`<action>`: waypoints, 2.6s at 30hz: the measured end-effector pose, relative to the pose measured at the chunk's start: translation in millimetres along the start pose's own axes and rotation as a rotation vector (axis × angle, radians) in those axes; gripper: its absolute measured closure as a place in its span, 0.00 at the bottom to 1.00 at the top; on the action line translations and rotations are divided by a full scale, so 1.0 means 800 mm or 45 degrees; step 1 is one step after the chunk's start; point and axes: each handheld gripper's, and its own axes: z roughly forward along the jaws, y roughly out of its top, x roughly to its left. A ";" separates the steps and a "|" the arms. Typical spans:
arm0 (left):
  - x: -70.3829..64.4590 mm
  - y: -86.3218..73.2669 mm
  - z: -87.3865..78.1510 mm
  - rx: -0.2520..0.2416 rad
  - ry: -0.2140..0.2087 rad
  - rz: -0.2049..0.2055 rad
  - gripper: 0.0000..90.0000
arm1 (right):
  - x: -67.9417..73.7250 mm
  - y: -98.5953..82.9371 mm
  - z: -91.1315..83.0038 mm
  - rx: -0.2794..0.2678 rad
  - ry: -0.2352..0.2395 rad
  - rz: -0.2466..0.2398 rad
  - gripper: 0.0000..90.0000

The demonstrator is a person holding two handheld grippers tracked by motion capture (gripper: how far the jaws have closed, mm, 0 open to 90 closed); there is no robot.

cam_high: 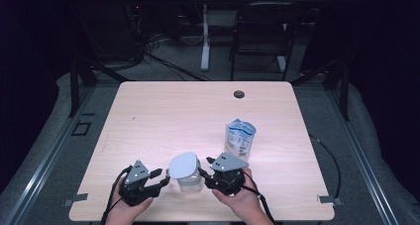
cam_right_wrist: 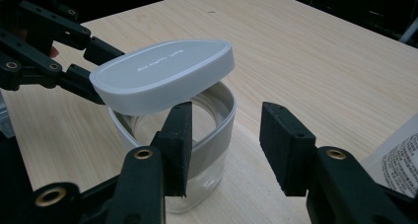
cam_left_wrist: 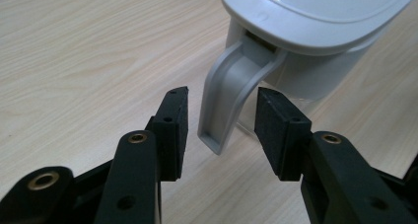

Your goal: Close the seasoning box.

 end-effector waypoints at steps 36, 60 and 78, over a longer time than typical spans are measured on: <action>0.001 0.002 0.006 -0.018 0.016 0.010 0.73 | 0.014 0.034 0.005 -0.040 0.009 -0.052 0.62; 0.004 0.000 0.006 -0.018 0.006 -0.010 0.73 | 0.030 0.061 0.015 -0.061 0.031 -0.094 0.60; 0.008 -0.004 0.004 -0.016 0.003 -0.025 0.69 | 0.037 0.071 0.020 -0.069 0.048 -0.103 0.60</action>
